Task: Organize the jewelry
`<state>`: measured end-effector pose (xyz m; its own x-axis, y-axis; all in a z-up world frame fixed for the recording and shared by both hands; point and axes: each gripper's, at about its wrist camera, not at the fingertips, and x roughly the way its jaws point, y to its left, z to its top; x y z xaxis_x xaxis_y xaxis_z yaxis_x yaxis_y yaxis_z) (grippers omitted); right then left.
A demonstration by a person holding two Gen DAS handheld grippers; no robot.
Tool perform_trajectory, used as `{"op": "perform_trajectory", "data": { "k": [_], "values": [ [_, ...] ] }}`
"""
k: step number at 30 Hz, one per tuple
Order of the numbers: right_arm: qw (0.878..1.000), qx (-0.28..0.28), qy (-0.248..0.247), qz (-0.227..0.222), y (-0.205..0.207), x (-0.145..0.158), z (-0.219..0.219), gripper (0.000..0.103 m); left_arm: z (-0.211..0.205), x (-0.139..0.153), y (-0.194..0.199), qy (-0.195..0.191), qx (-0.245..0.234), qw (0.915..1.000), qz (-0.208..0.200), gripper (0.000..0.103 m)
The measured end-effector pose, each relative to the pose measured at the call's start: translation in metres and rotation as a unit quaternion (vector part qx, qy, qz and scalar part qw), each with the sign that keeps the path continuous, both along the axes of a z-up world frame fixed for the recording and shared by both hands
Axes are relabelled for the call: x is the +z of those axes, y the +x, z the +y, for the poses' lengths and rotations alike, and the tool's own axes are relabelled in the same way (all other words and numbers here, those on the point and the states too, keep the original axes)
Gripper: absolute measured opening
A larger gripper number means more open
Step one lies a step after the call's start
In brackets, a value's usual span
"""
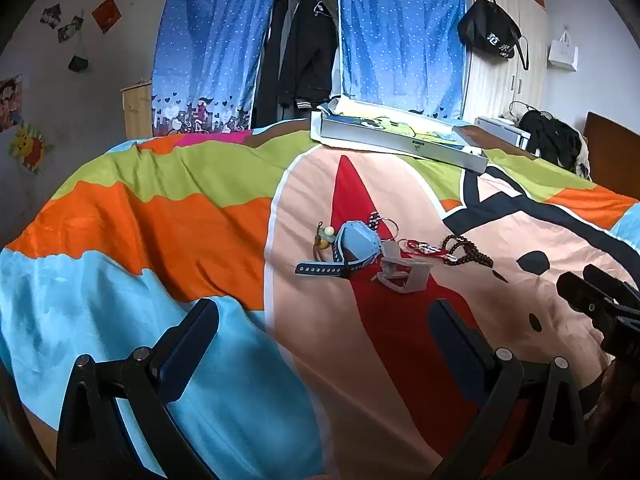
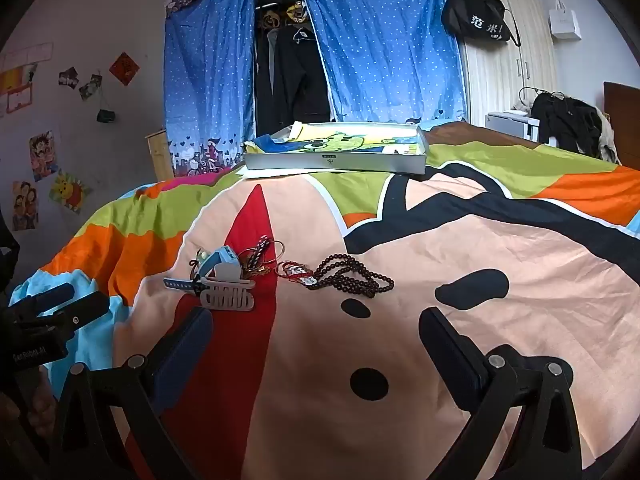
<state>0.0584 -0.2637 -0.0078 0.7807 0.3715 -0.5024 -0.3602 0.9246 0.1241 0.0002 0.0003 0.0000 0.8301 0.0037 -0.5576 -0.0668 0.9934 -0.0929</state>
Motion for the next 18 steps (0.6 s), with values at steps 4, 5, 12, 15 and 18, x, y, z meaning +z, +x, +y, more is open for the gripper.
{"op": "perform_trajectory", "data": {
  "k": [4, 5, 12, 15, 18],
  "values": [
    [1.0, 0.0, -0.002, 0.0, -0.0001, -0.0004, 0.0002, 0.103, 0.0045, 0.0009, -0.0003, 0.001, 0.001, 1.0, -0.003, 0.102],
    [1.0, 0.0, -0.002, 0.0, -0.0002, -0.0004, 0.0006, 0.103, 0.0063, 0.0013, -0.0003, 0.001, 0.001, 1.0, -0.003, 0.102],
    [1.0, -0.001, 0.004, 0.002, 0.0004, -0.0012, -0.0013, 0.103, -0.0003, -0.0017, 0.0017, 0.007, -0.004, 1.0, -0.002, 0.102],
    [1.0, -0.001, 0.003, 0.002, 0.0003, -0.0012, -0.0013, 0.103, -0.0015, -0.0013, -0.0002, 0.007, -0.005, 1.0, -0.001, 0.102],
    [1.0, -0.001, 0.003, 0.002, 0.0004, -0.0013, -0.0014, 0.103, -0.0019, -0.0006, -0.0003, 0.007, -0.005, 1.0, -0.001, 0.102]
  ]
}}
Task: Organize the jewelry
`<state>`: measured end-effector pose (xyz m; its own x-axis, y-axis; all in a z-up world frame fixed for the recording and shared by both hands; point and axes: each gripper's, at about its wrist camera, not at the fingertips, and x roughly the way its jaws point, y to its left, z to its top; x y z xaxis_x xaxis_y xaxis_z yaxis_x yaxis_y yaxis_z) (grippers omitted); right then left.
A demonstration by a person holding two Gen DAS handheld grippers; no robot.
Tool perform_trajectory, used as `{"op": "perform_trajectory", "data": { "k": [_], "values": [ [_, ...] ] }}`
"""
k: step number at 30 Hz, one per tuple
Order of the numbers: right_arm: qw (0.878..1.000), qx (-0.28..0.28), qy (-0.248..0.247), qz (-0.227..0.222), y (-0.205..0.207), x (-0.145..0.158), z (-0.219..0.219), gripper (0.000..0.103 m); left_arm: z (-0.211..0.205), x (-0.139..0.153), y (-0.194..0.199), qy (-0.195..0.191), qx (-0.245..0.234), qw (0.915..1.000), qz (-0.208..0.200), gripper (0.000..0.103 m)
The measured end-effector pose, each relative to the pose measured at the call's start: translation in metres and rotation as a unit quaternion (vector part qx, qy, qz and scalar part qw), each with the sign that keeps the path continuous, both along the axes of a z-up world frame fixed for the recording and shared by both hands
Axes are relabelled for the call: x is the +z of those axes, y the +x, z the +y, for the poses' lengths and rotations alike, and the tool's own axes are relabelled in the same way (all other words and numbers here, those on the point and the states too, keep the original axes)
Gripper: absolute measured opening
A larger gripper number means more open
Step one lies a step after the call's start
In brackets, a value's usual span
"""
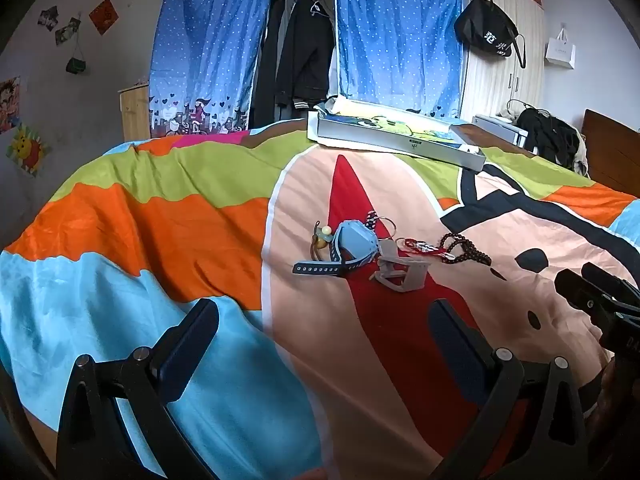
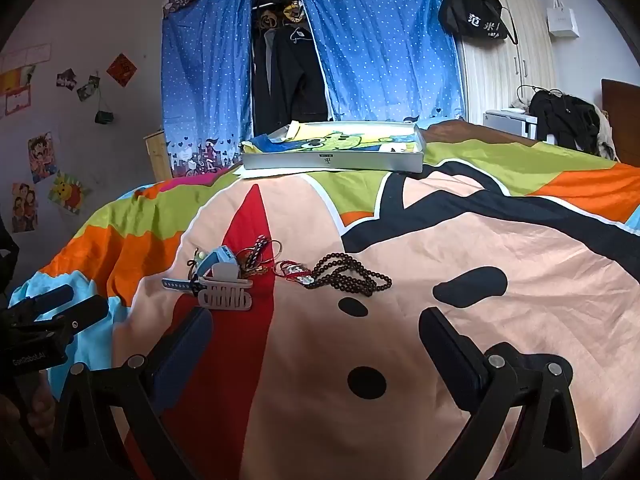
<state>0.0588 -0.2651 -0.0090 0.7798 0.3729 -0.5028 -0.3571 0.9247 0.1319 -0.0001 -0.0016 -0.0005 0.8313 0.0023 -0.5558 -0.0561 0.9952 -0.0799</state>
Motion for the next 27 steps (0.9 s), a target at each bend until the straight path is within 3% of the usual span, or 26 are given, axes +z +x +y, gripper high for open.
{"op": "perform_trajectory", "data": {
  "k": [27],
  "values": [
    [1.0, -0.001, 0.003, 0.004, 0.0009, -0.0008, -0.0012, 0.103, -0.0061, -0.0018, 0.0003, 0.0, -0.001, 1.0, 0.0, 0.102]
  ]
}}
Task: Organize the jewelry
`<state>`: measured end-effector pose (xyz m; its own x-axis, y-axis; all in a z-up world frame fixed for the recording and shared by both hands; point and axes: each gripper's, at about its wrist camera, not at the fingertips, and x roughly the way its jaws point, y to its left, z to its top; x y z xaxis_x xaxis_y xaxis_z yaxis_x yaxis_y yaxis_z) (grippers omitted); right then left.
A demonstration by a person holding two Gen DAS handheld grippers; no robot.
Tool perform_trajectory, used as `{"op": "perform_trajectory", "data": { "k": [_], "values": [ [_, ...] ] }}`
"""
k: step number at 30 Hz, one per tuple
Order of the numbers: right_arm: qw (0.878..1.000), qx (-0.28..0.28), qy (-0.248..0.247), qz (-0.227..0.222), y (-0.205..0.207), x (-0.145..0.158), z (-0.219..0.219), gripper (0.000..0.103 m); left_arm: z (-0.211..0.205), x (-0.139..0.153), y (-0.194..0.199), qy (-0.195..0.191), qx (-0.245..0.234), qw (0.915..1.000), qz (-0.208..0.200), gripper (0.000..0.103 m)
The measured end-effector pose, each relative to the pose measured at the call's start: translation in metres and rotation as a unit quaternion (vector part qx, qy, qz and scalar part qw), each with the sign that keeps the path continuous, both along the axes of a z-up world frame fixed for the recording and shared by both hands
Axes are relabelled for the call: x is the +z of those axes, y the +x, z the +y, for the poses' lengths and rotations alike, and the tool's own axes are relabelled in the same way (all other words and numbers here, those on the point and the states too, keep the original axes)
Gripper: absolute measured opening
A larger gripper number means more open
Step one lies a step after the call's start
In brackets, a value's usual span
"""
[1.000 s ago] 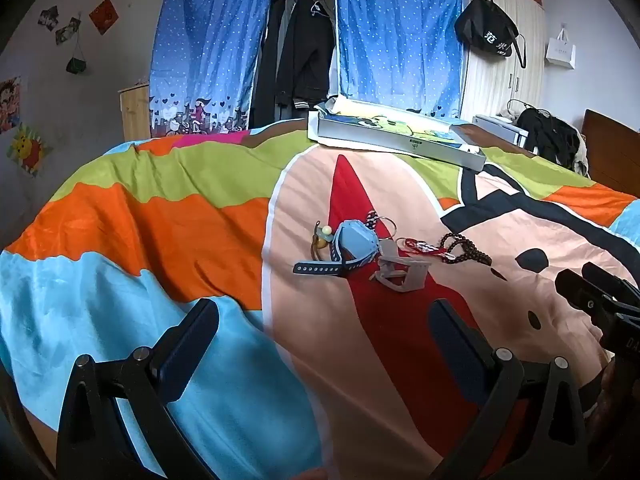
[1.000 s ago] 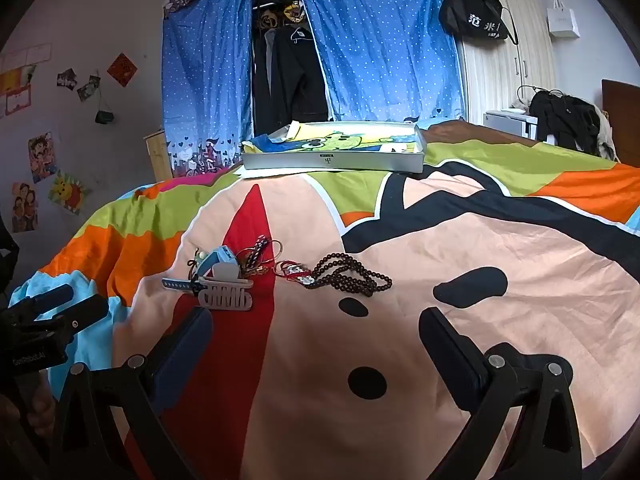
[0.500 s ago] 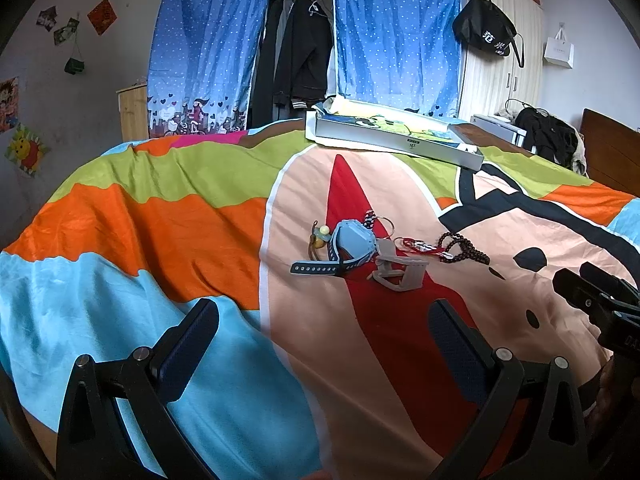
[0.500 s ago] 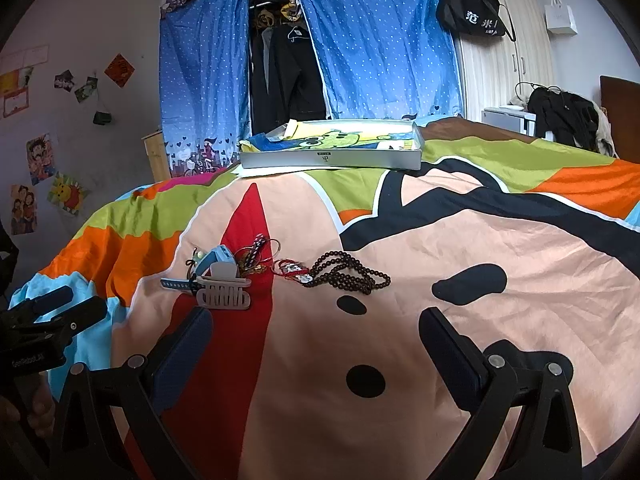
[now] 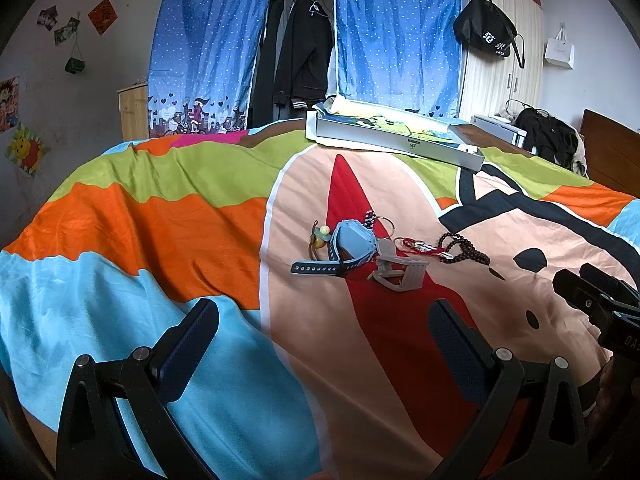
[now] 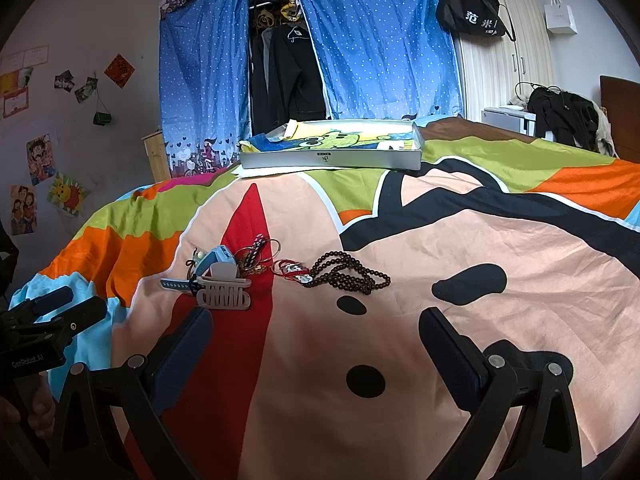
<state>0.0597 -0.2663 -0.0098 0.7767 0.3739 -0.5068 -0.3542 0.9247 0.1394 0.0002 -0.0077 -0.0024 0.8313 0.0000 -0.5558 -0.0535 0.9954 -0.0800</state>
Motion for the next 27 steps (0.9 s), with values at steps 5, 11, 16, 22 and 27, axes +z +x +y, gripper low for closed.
{"op": "perform_trajectory", "data": {
  "k": [5, 11, 16, 22, 27],
  "values": [
    [1.0, -0.001, 0.0, 0.0, 0.0001, -0.0002, -0.0001, 0.103, -0.0006, -0.0004, -0.0001, 0.0, 0.0, 1.0, 0.0, 0.102],
    [1.0, -0.001, 0.0, 0.001, 0.0004, -0.0005, -0.0003, 0.103, -0.0003, -0.0003, -0.0001, 0.0, 0.0, 1.0, 0.0, 0.102],
    [1.0, -0.001, 0.001, 0.001, 0.0006, -0.0005, -0.0003, 0.103, -0.0006, -0.0004, 0.0, 0.0, 0.0, 1.0, 0.0, 0.102],
    [1.0, -0.001, 0.001, 0.002, 0.0009, 0.0002, -0.0003, 0.103, -0.0003, -0.0002, 0.0, 0.0, 0.0, 1.0, 0.001, 0.102],
    [1.0, -0.001, 0.002, 0.003, 0.001, -0.0024, -0.0016, 0.103, -0.0003, -0.0002, 0.0001, 0.0, 0.0, 1.0, 0.001, 0.102]
  ]
}}
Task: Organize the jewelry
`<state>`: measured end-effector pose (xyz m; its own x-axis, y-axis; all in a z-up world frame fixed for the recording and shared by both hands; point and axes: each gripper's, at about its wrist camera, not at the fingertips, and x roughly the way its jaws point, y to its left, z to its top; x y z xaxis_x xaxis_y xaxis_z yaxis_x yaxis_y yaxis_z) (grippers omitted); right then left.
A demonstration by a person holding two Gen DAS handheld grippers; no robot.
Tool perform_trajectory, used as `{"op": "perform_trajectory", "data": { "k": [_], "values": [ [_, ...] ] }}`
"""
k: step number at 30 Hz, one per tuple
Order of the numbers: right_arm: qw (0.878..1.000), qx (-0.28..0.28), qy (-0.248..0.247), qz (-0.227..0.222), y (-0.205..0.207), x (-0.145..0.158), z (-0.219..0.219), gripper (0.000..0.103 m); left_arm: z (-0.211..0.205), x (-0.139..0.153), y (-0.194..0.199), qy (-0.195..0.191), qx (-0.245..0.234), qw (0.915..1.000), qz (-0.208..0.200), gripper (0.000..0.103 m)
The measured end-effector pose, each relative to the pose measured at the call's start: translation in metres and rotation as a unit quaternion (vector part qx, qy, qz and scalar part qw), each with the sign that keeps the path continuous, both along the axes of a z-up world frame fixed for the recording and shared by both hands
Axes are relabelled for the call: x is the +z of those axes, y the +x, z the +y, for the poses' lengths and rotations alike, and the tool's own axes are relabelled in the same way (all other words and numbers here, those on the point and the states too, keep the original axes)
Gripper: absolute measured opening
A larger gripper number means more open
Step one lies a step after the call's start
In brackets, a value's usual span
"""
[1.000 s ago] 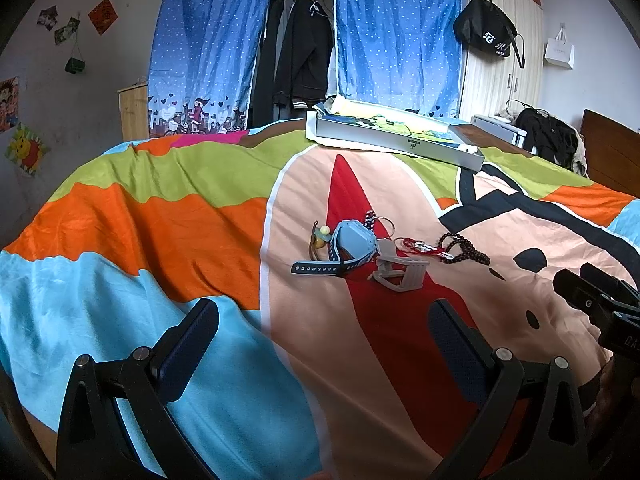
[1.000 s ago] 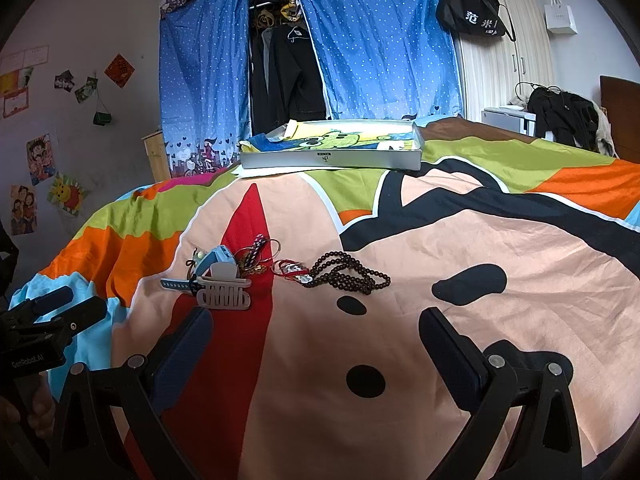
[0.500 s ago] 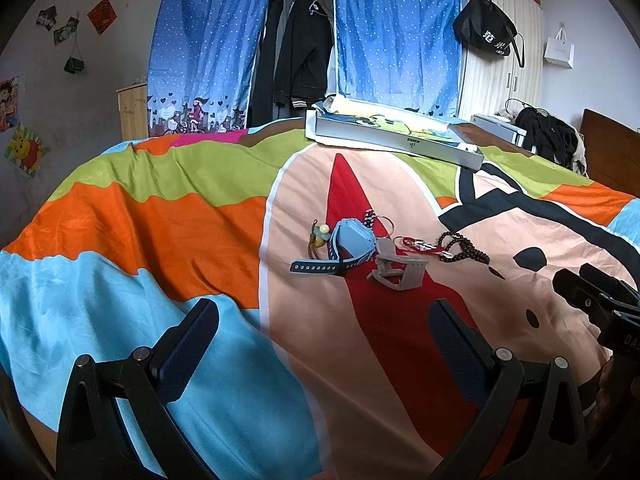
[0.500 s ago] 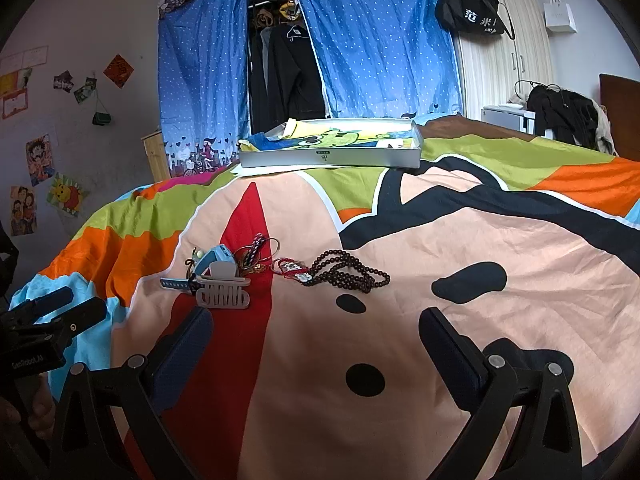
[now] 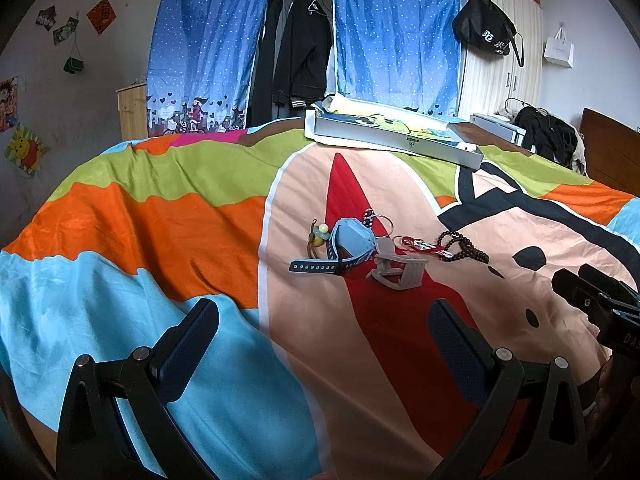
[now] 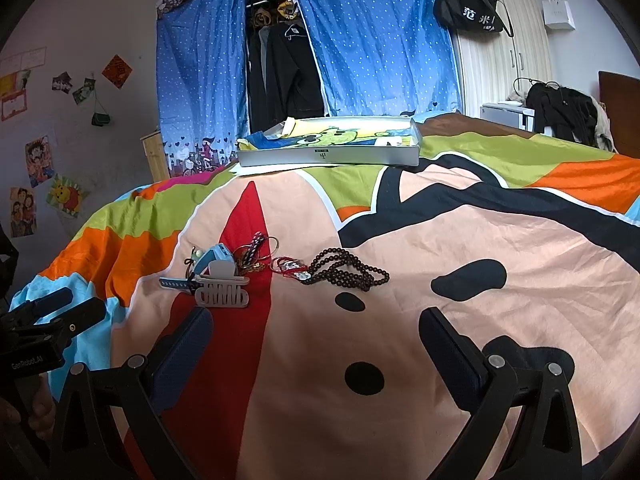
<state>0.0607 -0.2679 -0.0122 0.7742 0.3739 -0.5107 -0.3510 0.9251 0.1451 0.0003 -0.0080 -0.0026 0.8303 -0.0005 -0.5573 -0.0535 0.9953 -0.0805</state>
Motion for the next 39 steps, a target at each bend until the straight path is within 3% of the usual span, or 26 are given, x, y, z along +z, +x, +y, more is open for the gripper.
{"op": "perform_trajectory", "data": {
  "k": [26, 39],
  "values": [
    [1.0, -0.003, 0.001, 0.009, 0.001, -0.009, -0.003, 0.103, -0.003, -0.004, 0.0, 0.003, 0.001, 1.0, 0.002, 0.102],
    [0.998, 0.024, -0.019, 0.052, 0.023, -0.018, -0.002, 0.103, 0.03, -0.001, 0.024, -0.035, 0.002, 0.9988, 0.034, 0.102]
  ]
}}
